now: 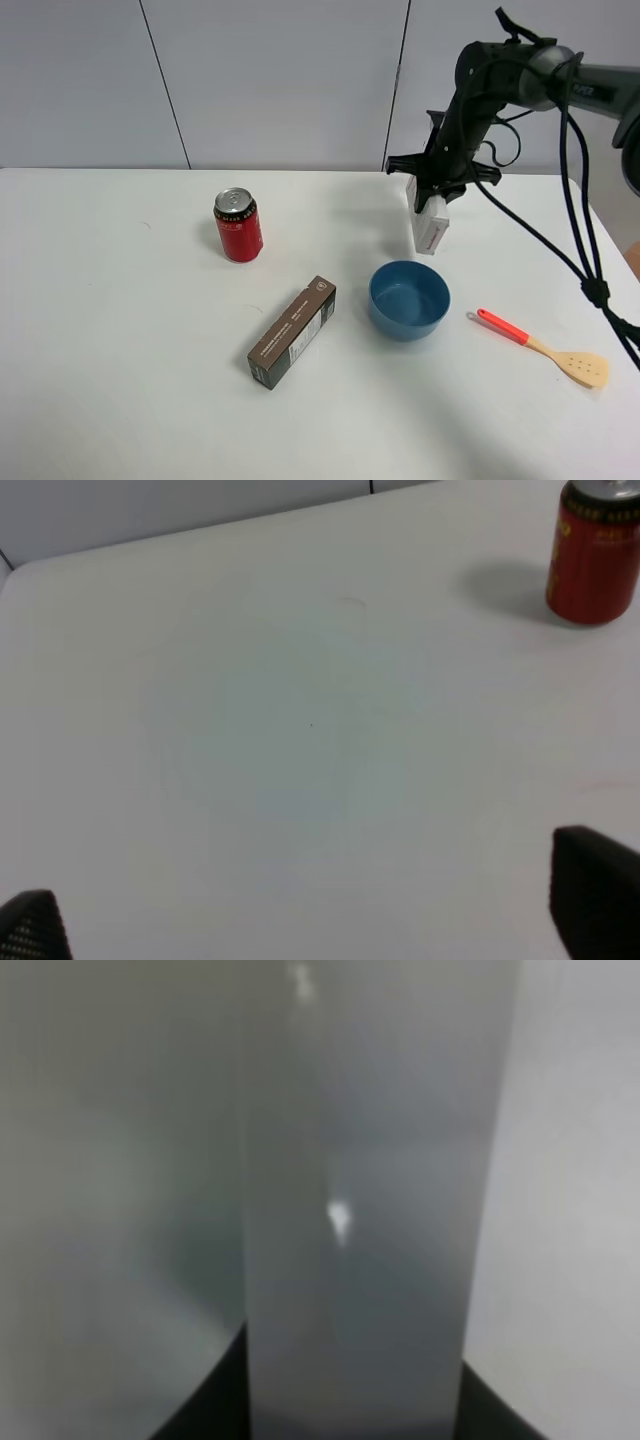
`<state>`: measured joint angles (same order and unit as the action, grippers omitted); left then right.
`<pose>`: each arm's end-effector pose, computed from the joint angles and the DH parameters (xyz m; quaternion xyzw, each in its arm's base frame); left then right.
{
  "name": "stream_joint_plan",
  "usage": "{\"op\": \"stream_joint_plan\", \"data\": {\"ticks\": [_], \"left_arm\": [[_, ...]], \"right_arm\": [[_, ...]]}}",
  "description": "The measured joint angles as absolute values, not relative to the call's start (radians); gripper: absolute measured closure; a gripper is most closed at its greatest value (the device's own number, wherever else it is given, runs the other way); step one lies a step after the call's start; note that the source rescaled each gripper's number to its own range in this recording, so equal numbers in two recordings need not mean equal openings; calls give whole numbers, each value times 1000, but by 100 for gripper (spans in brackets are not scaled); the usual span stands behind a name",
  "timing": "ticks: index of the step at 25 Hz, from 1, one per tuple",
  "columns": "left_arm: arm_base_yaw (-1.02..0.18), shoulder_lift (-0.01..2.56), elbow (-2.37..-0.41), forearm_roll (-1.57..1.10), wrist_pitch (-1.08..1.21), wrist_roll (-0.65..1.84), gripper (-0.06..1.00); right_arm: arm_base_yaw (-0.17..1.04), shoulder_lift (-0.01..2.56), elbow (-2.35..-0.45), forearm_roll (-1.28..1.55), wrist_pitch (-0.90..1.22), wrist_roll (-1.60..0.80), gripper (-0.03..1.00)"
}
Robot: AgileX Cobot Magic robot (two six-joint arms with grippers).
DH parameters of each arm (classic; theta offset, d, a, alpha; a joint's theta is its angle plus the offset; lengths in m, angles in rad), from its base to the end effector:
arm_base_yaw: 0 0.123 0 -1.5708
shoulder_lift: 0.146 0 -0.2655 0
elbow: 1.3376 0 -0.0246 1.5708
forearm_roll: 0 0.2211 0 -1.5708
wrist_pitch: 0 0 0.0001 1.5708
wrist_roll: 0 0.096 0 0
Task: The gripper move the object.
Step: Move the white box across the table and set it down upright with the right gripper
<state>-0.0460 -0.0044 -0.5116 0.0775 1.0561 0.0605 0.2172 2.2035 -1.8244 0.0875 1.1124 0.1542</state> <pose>-0.0083 0.0069 0.2643 0.0434 0.8461 0.0425 0.5296 0.4097 0.0981 0.1775 -0.0153 0.9956 0.0553 0.0741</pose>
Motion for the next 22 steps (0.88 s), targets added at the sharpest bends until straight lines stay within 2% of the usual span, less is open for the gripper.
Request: {"op": "stream_joint_plan", "data": {"ticks": [12, 22], "left_arm": [[-46, -4, -512, 77, 1056, 61, -6], [-46, -4, -512, 77, 1056, 61, -6]], "right_arm": [[302, 2131, -1982, 83, 1217, -114, 97], [452, 2130, -2072, 92, 1219, -162, 97]]}}
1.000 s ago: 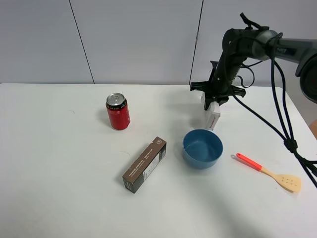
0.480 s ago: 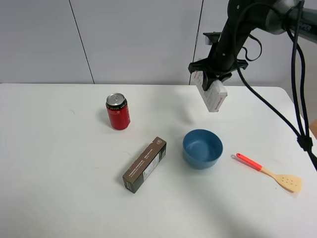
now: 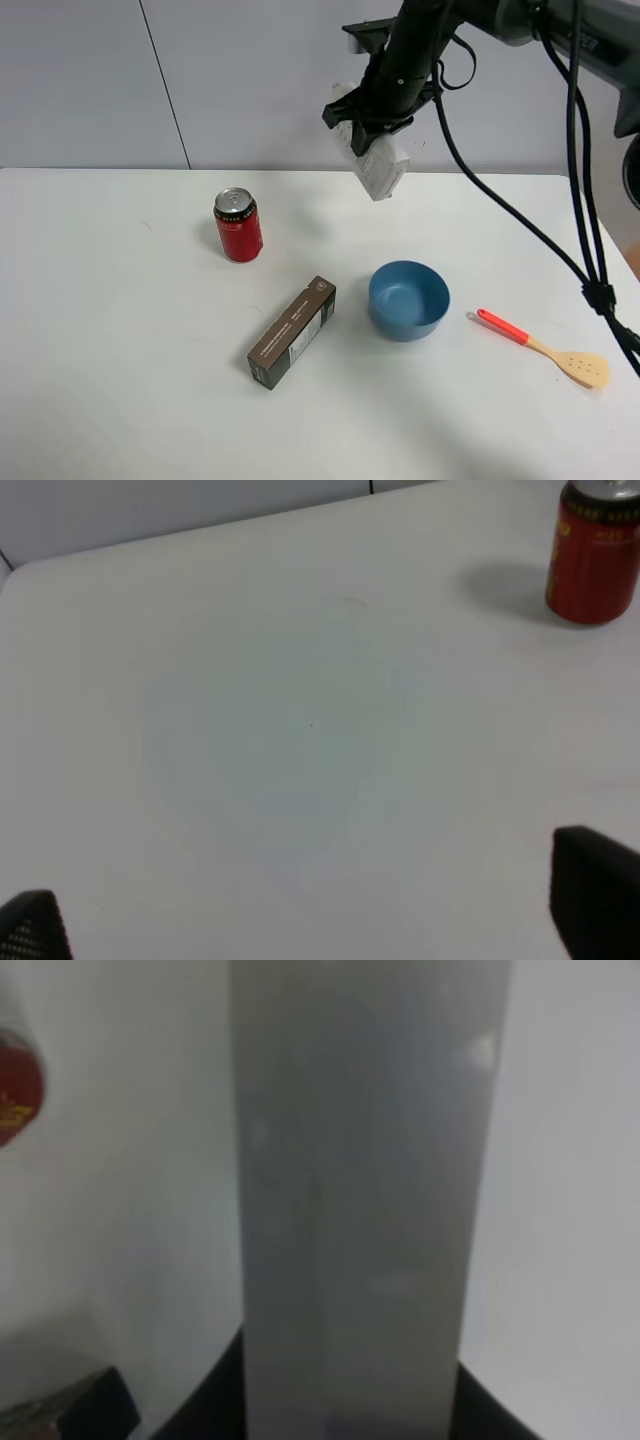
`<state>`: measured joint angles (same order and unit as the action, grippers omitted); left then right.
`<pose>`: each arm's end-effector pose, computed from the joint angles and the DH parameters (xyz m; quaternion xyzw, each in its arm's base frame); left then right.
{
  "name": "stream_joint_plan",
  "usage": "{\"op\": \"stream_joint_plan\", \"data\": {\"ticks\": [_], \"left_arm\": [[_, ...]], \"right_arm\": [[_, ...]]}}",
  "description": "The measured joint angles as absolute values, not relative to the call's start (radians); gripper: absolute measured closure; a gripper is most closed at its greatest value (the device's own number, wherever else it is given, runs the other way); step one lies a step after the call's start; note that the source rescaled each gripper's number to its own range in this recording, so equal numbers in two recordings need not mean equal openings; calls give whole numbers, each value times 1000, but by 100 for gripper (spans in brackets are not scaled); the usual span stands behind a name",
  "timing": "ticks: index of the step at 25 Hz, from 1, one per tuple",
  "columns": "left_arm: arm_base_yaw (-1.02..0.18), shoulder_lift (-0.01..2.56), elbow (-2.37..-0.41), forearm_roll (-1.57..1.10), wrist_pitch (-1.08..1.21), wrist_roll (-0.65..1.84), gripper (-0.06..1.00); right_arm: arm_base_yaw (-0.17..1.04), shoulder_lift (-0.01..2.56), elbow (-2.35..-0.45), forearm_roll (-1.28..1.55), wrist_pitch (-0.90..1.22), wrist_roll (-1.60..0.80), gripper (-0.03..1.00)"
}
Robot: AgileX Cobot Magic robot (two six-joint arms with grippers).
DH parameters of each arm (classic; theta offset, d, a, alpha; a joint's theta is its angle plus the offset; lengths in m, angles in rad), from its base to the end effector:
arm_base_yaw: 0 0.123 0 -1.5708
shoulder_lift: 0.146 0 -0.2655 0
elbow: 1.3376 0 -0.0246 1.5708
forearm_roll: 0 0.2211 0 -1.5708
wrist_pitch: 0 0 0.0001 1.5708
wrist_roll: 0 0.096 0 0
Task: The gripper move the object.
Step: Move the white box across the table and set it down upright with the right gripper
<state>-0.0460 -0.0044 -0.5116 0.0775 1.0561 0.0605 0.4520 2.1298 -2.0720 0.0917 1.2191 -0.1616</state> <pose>-0.0083 0.0069 0.2643 0.0434 0.8461 0.0425 0.5296 0.3814 0.1943 0.2675 -0.2892 0.9373 0.0721 0.1807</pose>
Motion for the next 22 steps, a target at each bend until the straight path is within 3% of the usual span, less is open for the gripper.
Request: {"op": "stream_joint_plan", "data": {"ticks": [12, 22], "left_arm": [[-46, -4, -512, 79, 1056, 61, -6], [-46, -4, -512, 79, 1056, 61, -6]], "right_arm": [[727, 2127, -2084, 92, 1222, -228, 97], [808, 2120, -2094, 92, 1222, -237, 97]]}}
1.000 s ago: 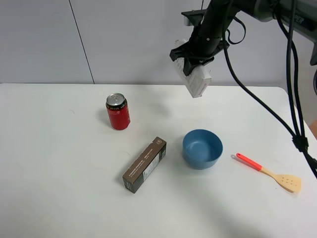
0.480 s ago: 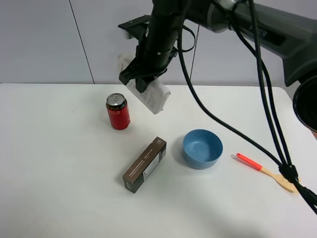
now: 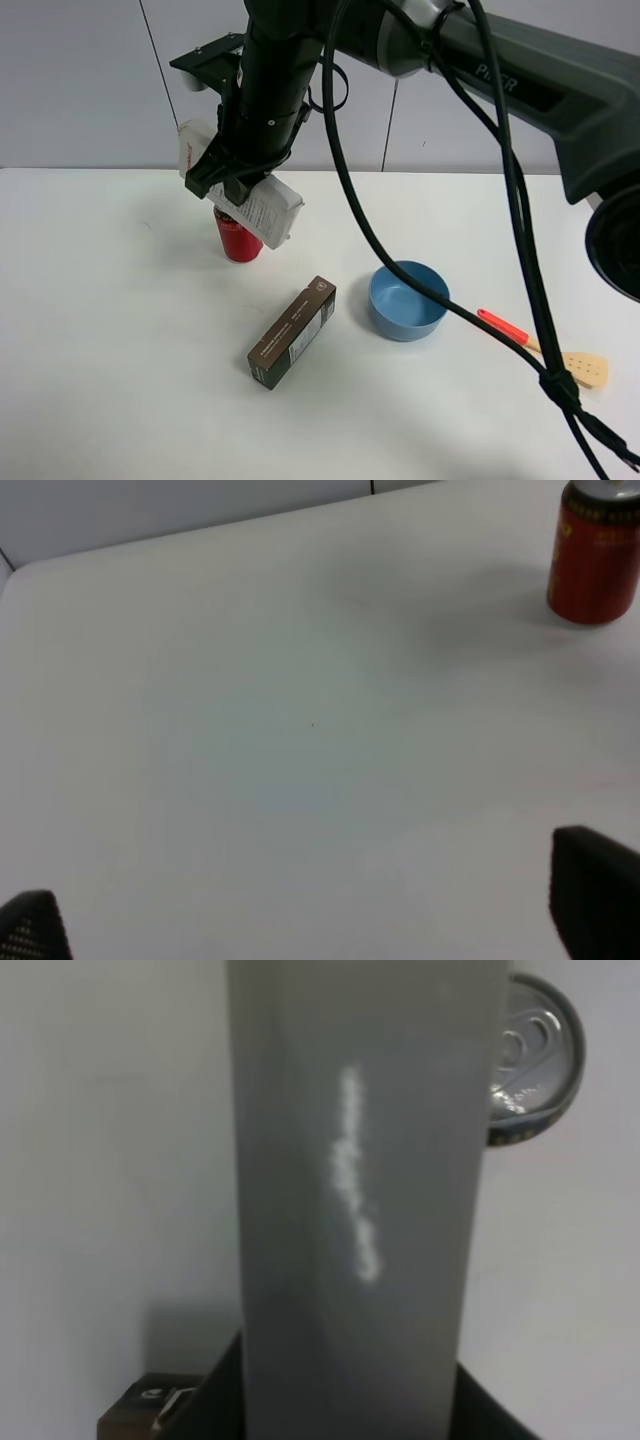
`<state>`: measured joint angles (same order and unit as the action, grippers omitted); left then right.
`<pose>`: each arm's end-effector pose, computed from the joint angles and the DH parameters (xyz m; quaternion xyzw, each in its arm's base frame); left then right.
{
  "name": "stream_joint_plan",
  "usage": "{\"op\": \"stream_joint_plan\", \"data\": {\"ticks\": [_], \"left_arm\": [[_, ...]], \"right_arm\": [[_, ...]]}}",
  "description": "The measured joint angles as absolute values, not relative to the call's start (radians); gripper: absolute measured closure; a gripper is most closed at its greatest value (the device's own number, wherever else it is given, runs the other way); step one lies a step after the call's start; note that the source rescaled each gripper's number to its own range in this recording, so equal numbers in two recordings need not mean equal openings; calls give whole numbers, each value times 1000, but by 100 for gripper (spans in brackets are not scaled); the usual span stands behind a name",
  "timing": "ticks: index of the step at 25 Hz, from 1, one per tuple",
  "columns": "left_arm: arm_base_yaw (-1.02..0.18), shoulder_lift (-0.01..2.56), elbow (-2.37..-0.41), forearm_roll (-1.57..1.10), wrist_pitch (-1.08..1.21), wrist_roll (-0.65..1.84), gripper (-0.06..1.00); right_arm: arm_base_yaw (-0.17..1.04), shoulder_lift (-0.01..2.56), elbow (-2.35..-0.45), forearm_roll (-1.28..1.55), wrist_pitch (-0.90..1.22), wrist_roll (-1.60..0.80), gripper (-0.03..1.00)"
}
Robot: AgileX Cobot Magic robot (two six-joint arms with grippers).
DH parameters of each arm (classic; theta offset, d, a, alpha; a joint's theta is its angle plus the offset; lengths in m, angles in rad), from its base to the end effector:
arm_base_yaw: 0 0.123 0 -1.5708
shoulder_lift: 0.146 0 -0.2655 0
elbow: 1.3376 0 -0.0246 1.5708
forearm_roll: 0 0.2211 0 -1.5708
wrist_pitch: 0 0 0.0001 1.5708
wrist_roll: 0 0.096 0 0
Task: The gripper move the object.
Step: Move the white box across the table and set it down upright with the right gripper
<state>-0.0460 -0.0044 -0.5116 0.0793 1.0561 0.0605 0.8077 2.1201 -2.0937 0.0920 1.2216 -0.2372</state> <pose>-0.0083 0.0070 0.2643 0.0433 0.8460 0.0434 0.5296 0.2894 0.3146 0.2772 -0.4823 0.8509 0.1009 0.1823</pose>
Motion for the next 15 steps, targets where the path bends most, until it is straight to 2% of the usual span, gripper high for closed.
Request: {"op": "stream_joint_plan", "data": {"ticks": [15], "left_arm": [[-46, -4, -512, 79, 1056, 61, -6]], "right_arm": [[912, 2193, -2094, 93, 1185, -269, 97]]}}
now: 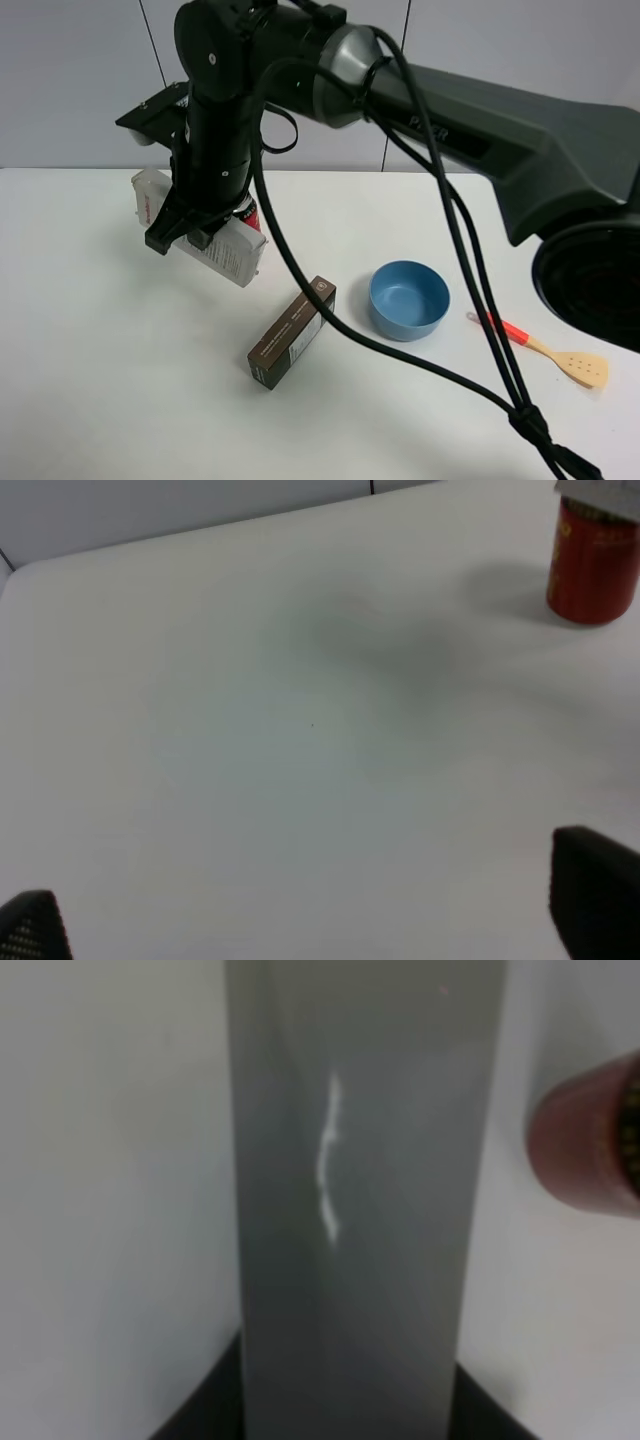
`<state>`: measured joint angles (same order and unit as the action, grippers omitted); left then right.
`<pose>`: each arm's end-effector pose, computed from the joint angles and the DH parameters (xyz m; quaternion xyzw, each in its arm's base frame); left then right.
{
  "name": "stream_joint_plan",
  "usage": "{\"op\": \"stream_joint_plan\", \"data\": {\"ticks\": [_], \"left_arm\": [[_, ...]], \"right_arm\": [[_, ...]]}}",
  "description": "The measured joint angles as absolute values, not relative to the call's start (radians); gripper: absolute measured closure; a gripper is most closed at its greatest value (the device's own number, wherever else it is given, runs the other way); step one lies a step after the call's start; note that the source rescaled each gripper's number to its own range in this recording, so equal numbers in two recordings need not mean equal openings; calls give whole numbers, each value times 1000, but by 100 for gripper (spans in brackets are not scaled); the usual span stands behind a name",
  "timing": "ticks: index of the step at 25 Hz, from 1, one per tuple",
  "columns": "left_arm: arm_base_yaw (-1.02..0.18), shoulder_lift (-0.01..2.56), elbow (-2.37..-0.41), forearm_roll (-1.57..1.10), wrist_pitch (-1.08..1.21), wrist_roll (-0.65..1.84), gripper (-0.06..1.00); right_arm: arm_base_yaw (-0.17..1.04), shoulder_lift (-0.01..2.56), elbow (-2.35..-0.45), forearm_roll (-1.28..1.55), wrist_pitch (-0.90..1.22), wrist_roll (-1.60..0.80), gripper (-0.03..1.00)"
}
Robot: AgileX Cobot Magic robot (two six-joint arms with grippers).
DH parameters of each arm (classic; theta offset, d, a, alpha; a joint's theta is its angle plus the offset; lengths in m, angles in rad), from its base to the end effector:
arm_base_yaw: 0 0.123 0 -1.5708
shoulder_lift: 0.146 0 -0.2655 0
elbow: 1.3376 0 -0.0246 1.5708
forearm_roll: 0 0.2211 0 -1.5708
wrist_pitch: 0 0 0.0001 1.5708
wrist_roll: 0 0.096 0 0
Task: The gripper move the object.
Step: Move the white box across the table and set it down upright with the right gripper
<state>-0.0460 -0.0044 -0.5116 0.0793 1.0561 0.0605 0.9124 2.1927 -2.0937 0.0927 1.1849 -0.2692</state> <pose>-0.0083 0.0070 0.2643 0.0433 0.8460 0.0434 0.5296 0.2632 0.3537 0.2470 -0.5391 0.8202 0.1018 0.1619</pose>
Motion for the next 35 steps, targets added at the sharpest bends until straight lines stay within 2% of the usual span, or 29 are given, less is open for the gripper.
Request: {"op": "stream_joint_plan", "data": {"ticks": [22, 35], "left_arm": [[-46, -4, -512, 79, 1056, 61, -6], [-46, -4, -512, 79, 1056, 61, -6]], "right_arm": [[951, 2408, -2094, 88, 999, -269, 97], [951, 2437, -2094, 49, 977, -270, 97]]}}
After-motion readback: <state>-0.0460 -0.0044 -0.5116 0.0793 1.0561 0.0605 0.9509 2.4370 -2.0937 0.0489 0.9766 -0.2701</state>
